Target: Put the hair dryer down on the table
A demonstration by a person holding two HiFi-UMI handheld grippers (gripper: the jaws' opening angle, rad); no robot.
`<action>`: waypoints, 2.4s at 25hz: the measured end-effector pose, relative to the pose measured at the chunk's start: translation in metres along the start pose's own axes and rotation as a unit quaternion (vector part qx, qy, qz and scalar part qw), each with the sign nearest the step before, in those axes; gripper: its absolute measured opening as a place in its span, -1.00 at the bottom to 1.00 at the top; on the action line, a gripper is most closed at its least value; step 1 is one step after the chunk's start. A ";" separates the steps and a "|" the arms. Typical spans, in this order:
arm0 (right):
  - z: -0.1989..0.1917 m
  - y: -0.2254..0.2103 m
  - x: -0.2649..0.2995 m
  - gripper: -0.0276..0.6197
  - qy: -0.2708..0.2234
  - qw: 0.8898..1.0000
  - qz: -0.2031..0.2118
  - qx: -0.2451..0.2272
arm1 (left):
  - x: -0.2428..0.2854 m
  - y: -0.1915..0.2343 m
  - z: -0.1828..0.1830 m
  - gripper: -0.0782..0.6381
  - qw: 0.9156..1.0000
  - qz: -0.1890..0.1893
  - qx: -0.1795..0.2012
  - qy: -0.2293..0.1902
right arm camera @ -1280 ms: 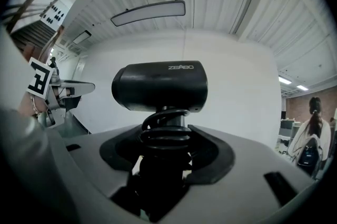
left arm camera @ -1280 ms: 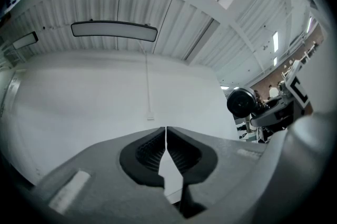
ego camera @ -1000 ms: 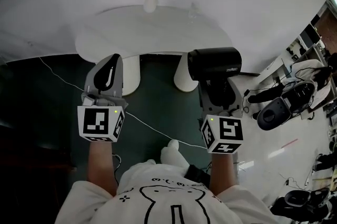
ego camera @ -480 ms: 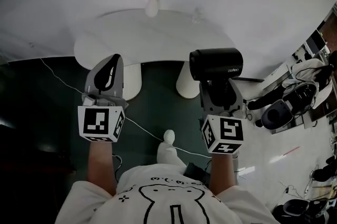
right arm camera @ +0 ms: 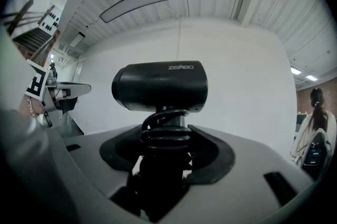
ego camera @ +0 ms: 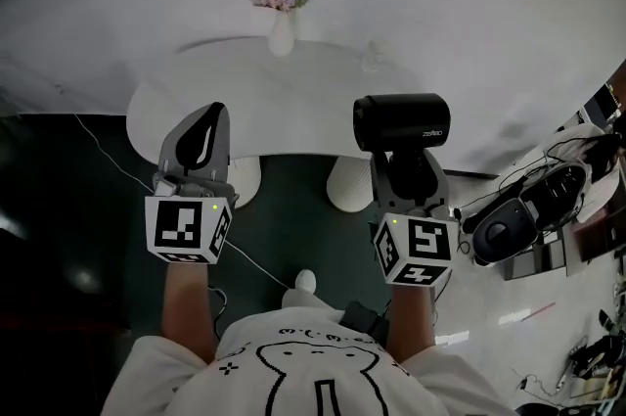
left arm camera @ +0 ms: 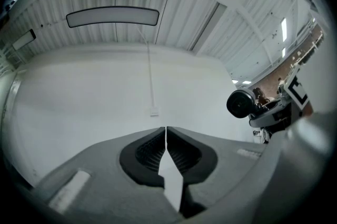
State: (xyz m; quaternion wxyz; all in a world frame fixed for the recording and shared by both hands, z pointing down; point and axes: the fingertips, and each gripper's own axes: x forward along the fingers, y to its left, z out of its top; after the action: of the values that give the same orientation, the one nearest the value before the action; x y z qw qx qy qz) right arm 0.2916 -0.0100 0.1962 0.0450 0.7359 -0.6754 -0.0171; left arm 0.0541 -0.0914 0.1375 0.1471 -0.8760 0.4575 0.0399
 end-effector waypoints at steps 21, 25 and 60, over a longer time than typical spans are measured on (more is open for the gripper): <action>-0.130 0.100 -0.023 -0.15 0.015 0.996 0.083 -0.015 | -0.150 0.019 -0.134 -0.73 0.995 0.090 -0.008 0.035; -0.139 0.111 -0.003 -0.15 0.027 0.996 0.087 -0.016 | -0.139 0.034 -0.150 -0.73 0.995 0.085 -0.014 0.047; -0.295 0.225 0.231 -0.15 0.248 0.964 0.086 0.047 | 0.008 0.175 -0.299 -0.73 0.990 0.013 -0.074 0.122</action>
State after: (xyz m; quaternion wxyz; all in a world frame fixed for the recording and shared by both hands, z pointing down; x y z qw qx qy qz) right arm 0.1133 -0.2457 0.5185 0.1775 0.6573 -0.7042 0.2012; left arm -0.1032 -0.2804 0.3823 0.0247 -0.8767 0.4793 -0.0313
